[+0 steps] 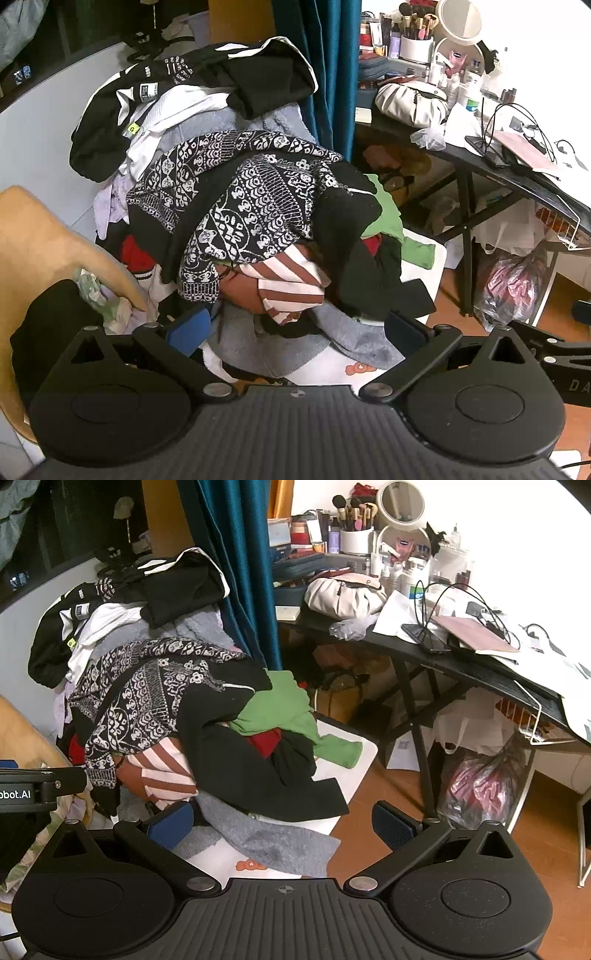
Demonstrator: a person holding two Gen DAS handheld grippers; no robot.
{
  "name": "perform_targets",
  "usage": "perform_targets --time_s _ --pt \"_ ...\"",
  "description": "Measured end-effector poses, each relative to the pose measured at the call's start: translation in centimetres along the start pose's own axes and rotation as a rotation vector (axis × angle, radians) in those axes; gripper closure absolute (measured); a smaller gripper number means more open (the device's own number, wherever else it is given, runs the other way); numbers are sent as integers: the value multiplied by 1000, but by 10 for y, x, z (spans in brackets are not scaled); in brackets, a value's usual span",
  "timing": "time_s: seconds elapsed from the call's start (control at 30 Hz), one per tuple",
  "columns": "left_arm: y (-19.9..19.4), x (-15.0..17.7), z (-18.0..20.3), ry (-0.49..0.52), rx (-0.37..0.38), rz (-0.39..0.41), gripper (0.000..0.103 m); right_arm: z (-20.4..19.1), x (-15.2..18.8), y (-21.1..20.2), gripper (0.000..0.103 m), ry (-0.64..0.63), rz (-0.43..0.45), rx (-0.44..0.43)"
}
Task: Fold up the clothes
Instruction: 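Move both grippers toward the clothes heap on the chair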
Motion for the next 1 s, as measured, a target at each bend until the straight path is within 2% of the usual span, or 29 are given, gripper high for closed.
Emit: perform_targets --time_s 0.07,0.2,0.37,0.73,0.9,1.0 --pt "-1 -1 0 -13 20 2 1 -1 -3 -1 1 -3 1 2" --pt "-3 4 -1 -8 -20 26 1 -3 -4 -2 1 -22 15 21" --pt "-3 7 -4 -28 -13 10 1 1 5 -3 1 -32 24 24" --pt "-2 15 -15 -86 -60 -11 1 4 7 -5 1 -13 10 13" --pt "-5 18 -19 -135 -39 7 1 0 -3 -5 1 -53 28 -19" --pt "-6 18 -23 -149 -54 23 1 -4 -6 -2 1 -64 21 -57"
Point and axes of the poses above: each gripper's, at about its wrist camera, not at the fingertips, and y roughly the way its jaws point, z to its right, x to its underside, the point moved 8 cm from there along y, roughly the way its jaws point, and after that the axes turned 3 degrees about -x, right-handed, at the moved point
